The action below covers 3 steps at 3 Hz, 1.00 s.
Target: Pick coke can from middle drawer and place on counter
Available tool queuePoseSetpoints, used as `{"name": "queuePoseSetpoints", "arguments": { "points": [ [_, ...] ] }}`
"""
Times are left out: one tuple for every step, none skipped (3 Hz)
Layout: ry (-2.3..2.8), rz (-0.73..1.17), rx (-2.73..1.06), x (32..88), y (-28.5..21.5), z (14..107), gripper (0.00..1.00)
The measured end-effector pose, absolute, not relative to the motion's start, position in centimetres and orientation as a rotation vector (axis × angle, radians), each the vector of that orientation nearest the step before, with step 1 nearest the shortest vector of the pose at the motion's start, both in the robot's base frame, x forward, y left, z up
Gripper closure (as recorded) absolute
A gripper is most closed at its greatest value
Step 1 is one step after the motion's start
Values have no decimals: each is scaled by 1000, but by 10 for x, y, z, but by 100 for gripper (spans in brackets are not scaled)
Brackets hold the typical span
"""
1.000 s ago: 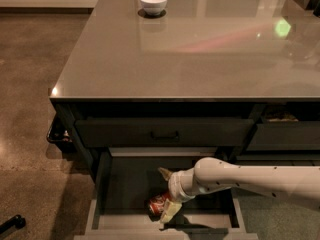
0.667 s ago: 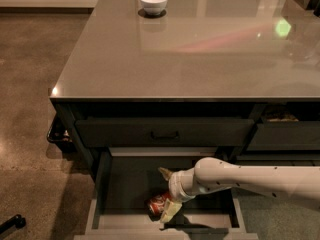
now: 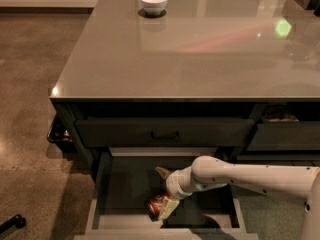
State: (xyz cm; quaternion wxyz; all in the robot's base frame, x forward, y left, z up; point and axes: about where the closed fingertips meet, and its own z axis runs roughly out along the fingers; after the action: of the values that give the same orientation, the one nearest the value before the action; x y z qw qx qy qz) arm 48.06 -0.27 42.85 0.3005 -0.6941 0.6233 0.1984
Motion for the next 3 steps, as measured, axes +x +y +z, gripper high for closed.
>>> {"name": "queuePoseSetpoints", "arguments": {
  "points": [
    [1621, 557, -1847, 485, -1, 411, 0],
    [1581, 592, -1885, 482, 5, 390, 0],
    [1554, 582, -1947, 478, 6, 377, 0]
  ]
}}
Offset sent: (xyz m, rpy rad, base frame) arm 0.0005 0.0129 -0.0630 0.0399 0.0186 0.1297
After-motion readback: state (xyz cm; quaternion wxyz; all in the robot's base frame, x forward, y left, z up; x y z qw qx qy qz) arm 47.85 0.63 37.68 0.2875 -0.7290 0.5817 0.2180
